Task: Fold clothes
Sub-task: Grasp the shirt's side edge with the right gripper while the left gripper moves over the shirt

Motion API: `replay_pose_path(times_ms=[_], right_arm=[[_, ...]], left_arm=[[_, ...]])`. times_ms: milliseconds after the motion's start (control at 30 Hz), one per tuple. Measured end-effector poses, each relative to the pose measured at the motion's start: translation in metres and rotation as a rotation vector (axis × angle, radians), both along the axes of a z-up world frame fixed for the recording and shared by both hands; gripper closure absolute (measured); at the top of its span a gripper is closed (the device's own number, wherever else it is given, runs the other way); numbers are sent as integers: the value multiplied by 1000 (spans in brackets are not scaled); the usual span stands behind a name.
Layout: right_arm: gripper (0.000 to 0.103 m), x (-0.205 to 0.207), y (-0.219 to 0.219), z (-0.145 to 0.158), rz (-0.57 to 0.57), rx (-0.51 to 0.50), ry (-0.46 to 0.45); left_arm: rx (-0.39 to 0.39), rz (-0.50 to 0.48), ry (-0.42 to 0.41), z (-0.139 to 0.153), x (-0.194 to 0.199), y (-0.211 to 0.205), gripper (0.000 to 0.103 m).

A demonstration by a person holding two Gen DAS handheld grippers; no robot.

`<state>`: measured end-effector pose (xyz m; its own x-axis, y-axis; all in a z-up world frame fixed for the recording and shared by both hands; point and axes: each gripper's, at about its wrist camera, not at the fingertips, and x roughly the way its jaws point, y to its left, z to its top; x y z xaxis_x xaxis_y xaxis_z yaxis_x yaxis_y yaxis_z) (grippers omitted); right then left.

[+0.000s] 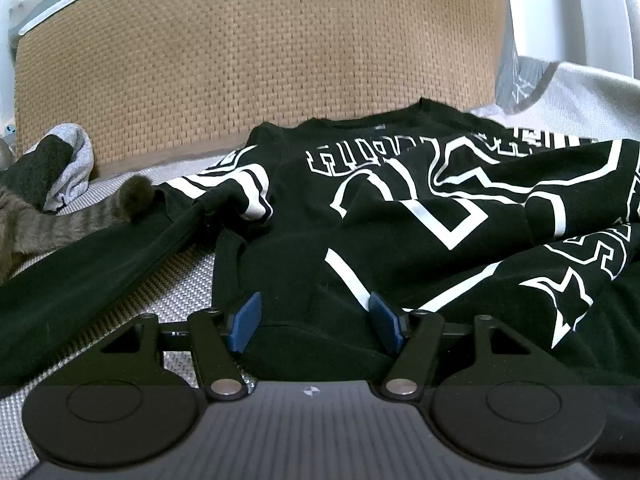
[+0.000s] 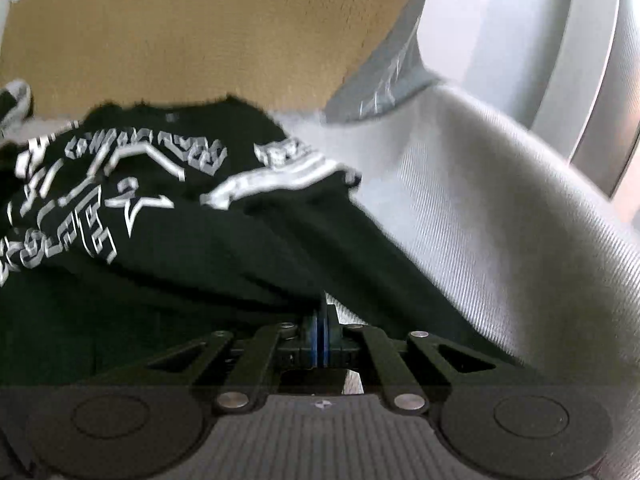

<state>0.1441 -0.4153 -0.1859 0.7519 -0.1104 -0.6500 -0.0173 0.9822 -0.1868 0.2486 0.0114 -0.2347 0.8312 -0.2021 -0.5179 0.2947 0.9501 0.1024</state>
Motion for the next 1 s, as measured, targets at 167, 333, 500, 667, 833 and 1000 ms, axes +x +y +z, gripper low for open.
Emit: replay_pose_path(times_ms=[167,333,500,667,833,1000], right_arm=[[100,-9,10,-7,14,-19,6],[100,-17,9,-4,17,12,-6],[100,-27,11,-2,33,10,-18],[100,-39,8,0,27,56,-32],[99,-47,12,-6,51,80,-11],[99,-52,13,-10,49,114,-13]], left_arm=[[74,-75,90,20,10,-6,37],[82,-290,55,58,-10,-21,28],[120,-546,66,85,-43,-41,21],[196,-765,162,73,-77,-52,22],[309,-907,200,60,-107,-54,22],[436,-992,157,52,-125,-60,22]])
